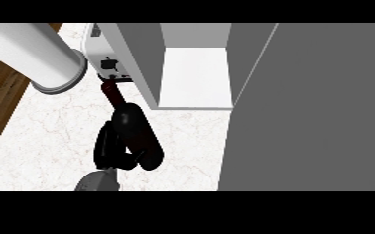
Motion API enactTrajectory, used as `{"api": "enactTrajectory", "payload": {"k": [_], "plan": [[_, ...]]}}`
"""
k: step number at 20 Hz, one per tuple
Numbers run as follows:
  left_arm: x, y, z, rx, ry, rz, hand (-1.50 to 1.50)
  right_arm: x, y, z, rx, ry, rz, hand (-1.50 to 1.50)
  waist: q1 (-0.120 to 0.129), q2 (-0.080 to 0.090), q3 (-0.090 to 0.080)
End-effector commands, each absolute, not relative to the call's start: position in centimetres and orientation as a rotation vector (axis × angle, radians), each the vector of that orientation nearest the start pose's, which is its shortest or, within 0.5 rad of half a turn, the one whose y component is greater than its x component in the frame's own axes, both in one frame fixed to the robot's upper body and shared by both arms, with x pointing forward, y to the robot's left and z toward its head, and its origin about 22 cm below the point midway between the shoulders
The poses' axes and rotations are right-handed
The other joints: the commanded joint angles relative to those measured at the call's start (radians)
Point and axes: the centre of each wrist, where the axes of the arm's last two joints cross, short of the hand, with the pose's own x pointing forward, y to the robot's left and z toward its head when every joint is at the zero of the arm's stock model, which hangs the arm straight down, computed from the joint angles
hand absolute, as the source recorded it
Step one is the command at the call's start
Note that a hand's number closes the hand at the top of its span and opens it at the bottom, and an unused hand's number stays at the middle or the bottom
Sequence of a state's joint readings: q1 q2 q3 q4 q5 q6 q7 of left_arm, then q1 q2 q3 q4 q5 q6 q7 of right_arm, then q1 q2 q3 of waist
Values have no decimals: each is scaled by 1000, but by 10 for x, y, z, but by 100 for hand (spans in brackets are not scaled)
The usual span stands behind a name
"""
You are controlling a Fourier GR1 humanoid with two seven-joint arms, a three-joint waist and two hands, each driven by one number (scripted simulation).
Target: Pick up the wine, place it into the cabinet and close the cabinet
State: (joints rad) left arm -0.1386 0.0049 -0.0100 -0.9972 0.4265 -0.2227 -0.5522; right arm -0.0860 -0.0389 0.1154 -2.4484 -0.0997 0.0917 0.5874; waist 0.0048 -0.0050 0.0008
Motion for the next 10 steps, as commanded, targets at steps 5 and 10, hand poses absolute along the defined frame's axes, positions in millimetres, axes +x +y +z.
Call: {"api": "enactTrajectory", "payload": {"k": [5, 10], "plan": [[242, 138, -52, -437, -1632, 343, 150, 146, -217, 203, 270, -1932, 263, -150, -9, 3, 0], [235, 125, -52, -440, -1588, 366, 150, 147, -218, 188, 262, -1937, 257, -150, -11, 4, -1]]}}
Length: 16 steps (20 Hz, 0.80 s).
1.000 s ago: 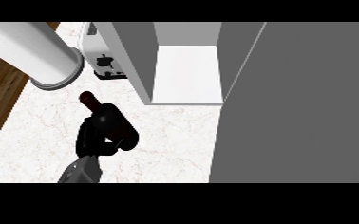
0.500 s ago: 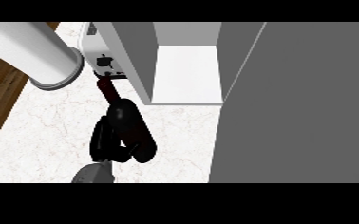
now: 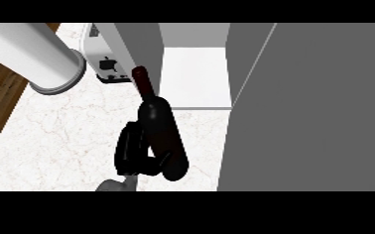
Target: Pick up the wine, place it into the cabinet and close the cabinet
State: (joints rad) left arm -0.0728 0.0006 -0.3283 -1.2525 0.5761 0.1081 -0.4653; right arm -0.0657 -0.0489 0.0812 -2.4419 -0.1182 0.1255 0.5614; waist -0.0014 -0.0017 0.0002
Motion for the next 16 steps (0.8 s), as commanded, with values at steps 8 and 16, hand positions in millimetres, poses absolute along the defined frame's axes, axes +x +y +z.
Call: {"api": "enactTrajectory", "payload": {"k": [8, 16], "plan": [[243, 121, -85, -382, -1561, 416, 150, 142, -228, 211, 286, -1916, 293, -150, -8, 2, -1], [268, 120, -106, -353, -1586, 425, 150, 169, -207, 204, 262, -1945, 276, -150, -8, 4, -1]]}}
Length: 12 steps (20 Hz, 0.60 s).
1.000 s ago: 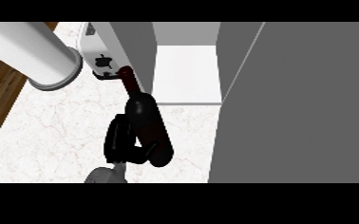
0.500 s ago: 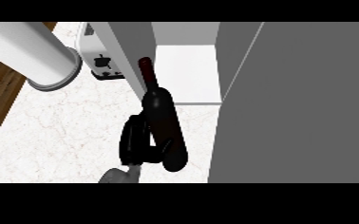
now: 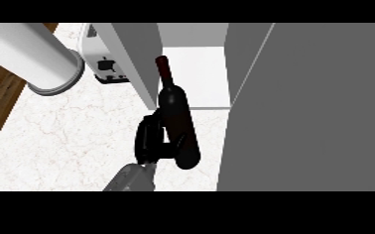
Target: Pick up the wine, place it into the cabinet and close the cabinet
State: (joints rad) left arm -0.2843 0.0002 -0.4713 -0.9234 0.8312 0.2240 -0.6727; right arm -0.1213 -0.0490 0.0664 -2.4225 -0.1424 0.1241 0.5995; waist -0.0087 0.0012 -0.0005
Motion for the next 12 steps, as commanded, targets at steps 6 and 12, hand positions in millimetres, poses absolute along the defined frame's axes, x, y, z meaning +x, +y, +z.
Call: {"api": "enactTrajectory", "payload": {"k": [6, 12], "plan": [[288, 77, -59, -361, -1627, 392, 150, 166, -199, 199, 285, -1933, 275, -150, -7, 0, 0], [309, 90, -67, -311, -1621, 423, 150, 159, -212, 191, 266, -1916, 281, -150, -7, 1, 0]]}}
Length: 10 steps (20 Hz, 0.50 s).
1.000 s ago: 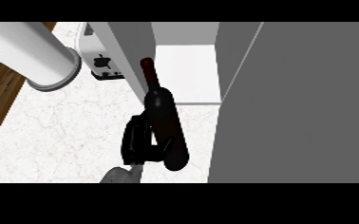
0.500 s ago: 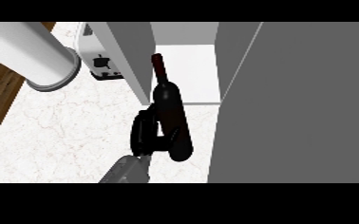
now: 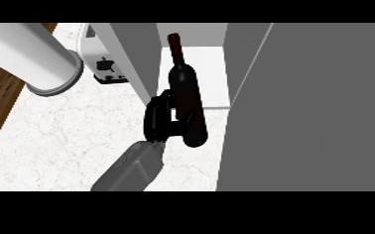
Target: Pick up the wine, place it into the cabinet and close the cabinet
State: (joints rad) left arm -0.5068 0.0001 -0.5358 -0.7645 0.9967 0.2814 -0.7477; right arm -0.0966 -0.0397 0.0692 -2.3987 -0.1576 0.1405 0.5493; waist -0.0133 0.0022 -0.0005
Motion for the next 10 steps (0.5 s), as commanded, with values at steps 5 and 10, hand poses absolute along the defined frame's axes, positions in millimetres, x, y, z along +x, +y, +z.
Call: {"api": "enactTrajectory", "payload": {"k": [5, 10], "plan": [[333, 88, -54, -332, -1600, 450, 150, 168, -220, 190, 283, -1939, 272, -150, -6, 1, 0], [363, 89, -35, -283, -1638, 456, 150, 167, -212, 194, 270, -1930, 267, -150, -18, 4, 0]]}}
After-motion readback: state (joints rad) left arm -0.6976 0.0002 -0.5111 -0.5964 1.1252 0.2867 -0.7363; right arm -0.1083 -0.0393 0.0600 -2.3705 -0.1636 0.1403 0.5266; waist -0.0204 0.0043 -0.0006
